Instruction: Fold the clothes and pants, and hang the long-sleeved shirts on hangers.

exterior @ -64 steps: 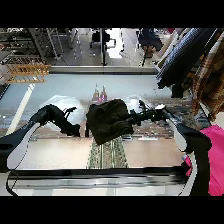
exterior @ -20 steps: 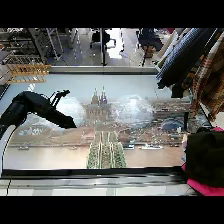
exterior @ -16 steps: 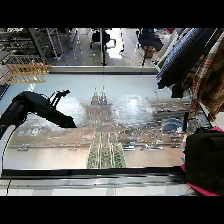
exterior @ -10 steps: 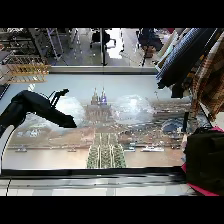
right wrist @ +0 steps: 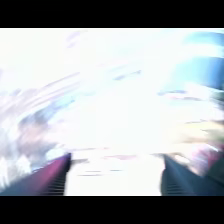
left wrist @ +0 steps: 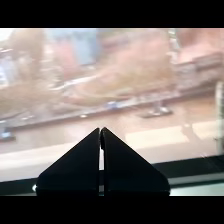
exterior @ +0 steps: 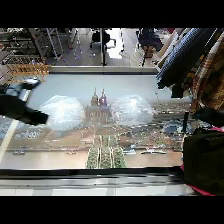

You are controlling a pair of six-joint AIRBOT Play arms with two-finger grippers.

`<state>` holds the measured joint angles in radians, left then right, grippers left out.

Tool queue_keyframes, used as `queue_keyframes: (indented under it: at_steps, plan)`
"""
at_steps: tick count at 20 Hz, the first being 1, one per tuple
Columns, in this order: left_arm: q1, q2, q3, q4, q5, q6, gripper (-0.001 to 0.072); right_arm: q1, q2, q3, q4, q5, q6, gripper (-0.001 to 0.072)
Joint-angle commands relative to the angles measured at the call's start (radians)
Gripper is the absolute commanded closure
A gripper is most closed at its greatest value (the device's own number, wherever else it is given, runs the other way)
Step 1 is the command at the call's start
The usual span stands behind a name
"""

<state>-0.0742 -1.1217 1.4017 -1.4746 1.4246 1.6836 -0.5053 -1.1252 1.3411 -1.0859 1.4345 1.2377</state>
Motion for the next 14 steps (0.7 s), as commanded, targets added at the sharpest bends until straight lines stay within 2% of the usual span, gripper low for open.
queue_keyframes:
  at_steps: [1, 4, 10, 14]
  plan:
    - [0.001, 0.097, 0.0, 0.29, -0.014, -0.072, 0.0694, 0.33, -0.005, -0.067, -0.078, -0.149, 0.003, 0.0382]
    - [0.001, 0.113, 0.0, 0.297, -0.014, -0.072, 0.0695, 0.453, -0.033, -0.081, -0.106, -0.271, 0.002, 0.0688]
    - [0.001, 0.109, 0.0, 0.296, -0.014, -0.072, 0.0694, 0.468, -0.04, -0.08, -0.105, -0.661, 0.0, 0.069]
    - [0.001, 0.109, 0.0, 0.296, -0.014, -0.072, 0.0694, 0.468, -0.04, -0.08, -0.105, -0.792, 0.0, 0.0691]
